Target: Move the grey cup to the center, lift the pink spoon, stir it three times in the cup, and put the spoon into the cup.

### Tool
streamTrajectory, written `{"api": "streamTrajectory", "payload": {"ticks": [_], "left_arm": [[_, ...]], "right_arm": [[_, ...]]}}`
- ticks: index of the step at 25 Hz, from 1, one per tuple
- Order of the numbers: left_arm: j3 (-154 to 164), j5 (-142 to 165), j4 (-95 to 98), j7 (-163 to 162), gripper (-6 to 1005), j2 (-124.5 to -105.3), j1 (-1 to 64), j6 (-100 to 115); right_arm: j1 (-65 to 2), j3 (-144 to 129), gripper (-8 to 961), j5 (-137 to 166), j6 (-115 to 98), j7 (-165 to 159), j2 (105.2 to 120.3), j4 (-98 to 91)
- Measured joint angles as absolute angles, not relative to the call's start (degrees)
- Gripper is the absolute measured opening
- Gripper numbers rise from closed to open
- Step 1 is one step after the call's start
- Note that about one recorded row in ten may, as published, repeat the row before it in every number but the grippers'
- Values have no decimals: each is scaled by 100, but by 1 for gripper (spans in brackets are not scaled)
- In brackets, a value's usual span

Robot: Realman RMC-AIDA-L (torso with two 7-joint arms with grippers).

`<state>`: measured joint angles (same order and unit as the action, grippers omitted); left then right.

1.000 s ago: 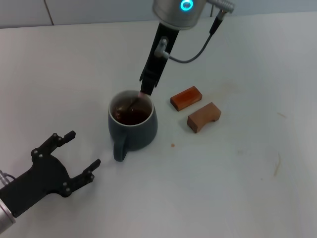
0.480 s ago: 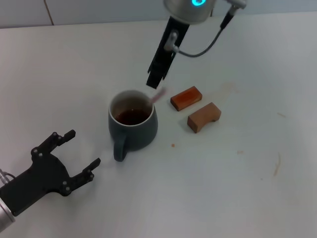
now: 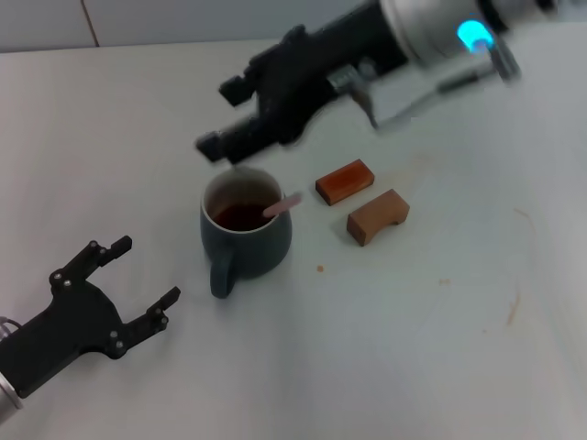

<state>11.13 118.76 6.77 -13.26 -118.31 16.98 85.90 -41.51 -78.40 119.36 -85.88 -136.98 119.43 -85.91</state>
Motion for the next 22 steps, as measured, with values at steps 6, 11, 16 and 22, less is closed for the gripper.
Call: {"api": "streamTrajectory", "payload": {"ticks": [6, 11, 16, 22], "left_arm": [[1088, 11874, 676, -1301, 841, -11822, 1681, 8615], [1088, 11873, 686, -1314, 841, -11821, 1679, 8615], [1098, 11878, 685, -1334, 841, -11821, 1678, 8622], [1120, 11905, 686, -1336, 840, -11821, 1655, 8694]], "right_arm": [[-1341, -8716, 767, 9303, -6878, -10529, 11942, -8955], [-437, -8913, 814, 7981, -6571, -8200, 11943, -7874], [-479, -8964, 817, 6834, -6680, -6330, 11938, -6052], [-852, -8956, 817, 5480, -7600, -4377, 11933, -3799]]}}
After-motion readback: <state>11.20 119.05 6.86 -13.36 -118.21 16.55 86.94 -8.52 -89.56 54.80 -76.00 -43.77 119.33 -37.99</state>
